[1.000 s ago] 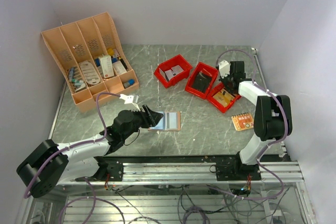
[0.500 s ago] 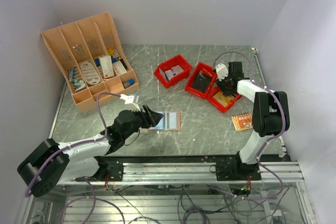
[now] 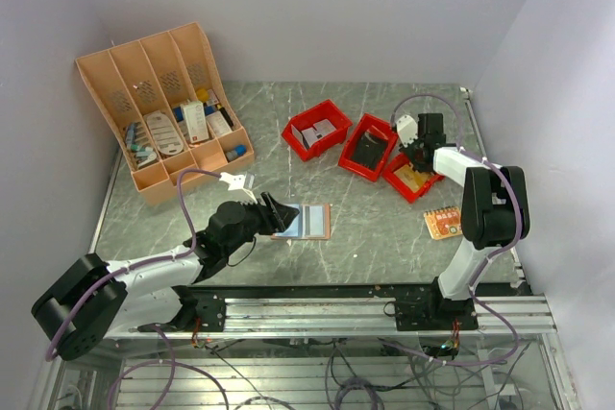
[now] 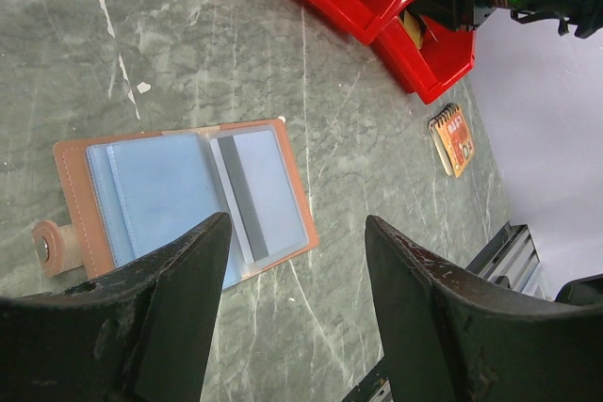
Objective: Put the credit cards into the card holder
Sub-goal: Adjust the credit card in the storage box.
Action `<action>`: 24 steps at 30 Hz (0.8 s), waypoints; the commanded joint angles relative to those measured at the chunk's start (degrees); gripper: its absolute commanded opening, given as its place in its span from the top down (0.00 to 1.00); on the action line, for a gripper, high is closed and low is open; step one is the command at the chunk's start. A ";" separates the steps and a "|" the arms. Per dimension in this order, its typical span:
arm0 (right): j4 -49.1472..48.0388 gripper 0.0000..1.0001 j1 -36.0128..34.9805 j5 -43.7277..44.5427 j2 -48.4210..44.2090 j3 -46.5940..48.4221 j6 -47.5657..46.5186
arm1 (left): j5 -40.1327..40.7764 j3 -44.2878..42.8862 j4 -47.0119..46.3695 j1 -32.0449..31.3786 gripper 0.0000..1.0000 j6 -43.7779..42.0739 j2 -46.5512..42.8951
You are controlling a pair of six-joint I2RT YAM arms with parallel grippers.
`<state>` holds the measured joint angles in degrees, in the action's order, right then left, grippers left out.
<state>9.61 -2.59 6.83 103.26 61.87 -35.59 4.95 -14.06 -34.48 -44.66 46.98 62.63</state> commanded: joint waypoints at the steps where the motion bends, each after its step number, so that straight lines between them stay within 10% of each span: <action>1: -3.78 0.81 0.26 2.80 -1.59 -0.92 -1.24 | 0.41 -0.22 -2.44 0.44 0.30 -0.22 -0.02; 24: -5.02 0.86 2.99 3.41 0.18 1.45 -1.29 | 0.72 0.27 -2.08 0.54 0.30 0.04 -0.57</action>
<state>6.20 -0.45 9.50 103.00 61.95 -36.51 4.95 -14.06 -34.46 -44.40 47.05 62.59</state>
